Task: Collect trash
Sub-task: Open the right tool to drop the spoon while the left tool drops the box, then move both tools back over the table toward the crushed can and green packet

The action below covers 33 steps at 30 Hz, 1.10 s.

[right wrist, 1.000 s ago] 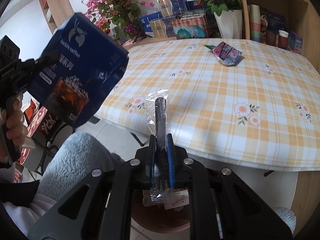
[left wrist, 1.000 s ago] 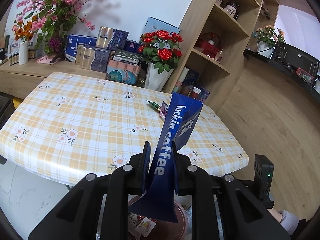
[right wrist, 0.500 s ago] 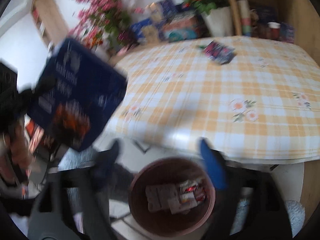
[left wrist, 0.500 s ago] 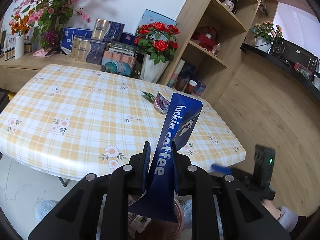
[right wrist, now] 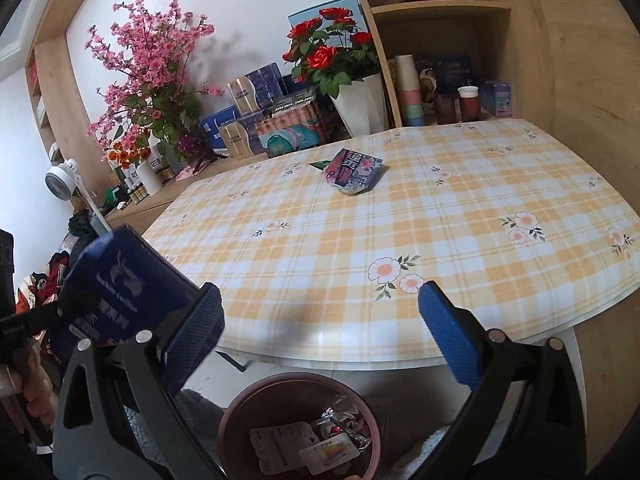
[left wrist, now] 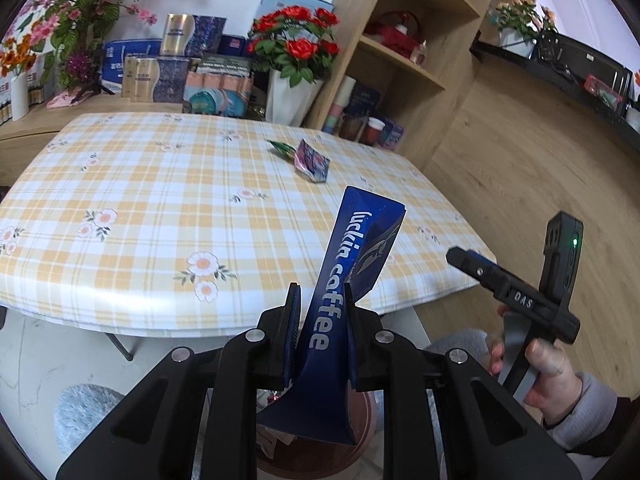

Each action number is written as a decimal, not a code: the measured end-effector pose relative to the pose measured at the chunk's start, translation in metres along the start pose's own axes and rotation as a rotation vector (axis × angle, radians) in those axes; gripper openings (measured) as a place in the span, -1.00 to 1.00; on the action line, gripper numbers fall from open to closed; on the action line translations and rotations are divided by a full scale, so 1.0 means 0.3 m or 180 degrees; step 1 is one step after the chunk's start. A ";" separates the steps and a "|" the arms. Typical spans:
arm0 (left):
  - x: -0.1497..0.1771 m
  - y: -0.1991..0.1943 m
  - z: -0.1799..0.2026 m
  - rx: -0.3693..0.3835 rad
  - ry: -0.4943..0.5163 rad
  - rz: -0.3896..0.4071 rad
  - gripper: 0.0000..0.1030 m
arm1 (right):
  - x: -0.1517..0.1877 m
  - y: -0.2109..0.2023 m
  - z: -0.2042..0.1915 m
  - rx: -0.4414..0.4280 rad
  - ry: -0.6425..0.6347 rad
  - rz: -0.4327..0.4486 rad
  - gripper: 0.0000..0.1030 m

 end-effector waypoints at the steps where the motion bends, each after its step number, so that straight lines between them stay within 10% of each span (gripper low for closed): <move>1: 0.005 0.004 0.004 0.0014 0.0007 -0.0017 -0.63 | 0.001 0.001 0.003 0.0008 0.0004 0.0000 0.89; 14: 0.073 0.090 0.030 0.0238 0.0032 -0.0293 -0.60 | 0.017 0.002 0.022 0.0043 0.0066 -0.0018 0.89; 24: 0.057 0.067 -0.072 -0.0188 -0.0144 0.0045 0.62 | 0.026 0.008 0.019 0.0099 0.0051 -0.0043 0.89; 33: -0.004 0.029 -0.195 -0.0732 -0.0280 0.0221 0.88 | 0.031 0.043 0.005 0.0279 -0.0130 -0.0161 0.89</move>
Point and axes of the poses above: each gripper's, at about its wrist camera, not at the fingertips, and y roughly the way its jaws point, z to its right, x to its underside, the point moved 2 cm from there along y, roughly the way its jaws point, and after that the axes turned 6 degrees about -x, right-handed, at the moved point
